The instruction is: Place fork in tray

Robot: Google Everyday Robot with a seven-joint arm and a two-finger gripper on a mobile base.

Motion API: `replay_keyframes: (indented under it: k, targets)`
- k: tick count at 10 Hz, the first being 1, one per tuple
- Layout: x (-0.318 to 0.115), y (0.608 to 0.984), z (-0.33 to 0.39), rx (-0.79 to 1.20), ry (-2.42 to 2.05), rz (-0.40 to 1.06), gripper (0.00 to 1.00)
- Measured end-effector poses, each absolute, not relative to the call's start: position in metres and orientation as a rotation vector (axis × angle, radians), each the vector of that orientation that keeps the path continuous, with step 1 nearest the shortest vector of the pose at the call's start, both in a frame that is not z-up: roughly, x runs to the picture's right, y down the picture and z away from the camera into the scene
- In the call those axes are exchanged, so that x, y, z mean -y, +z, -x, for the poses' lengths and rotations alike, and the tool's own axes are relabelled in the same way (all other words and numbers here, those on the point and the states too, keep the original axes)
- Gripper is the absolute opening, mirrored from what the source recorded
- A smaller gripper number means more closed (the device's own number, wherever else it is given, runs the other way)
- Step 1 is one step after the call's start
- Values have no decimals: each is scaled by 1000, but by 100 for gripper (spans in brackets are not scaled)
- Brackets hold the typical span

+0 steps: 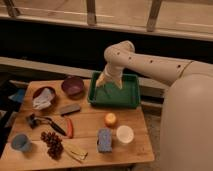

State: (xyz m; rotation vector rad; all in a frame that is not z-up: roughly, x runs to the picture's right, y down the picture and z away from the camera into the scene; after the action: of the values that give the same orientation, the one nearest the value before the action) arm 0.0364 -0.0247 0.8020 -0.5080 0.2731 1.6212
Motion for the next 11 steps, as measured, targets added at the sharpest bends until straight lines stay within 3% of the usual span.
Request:
replay_keyframes:
  k: [5,11]
  targets:
    - [66,846,-21,-209,1569,405,80]
    - [64,875,-67,-242,1647,400,80]
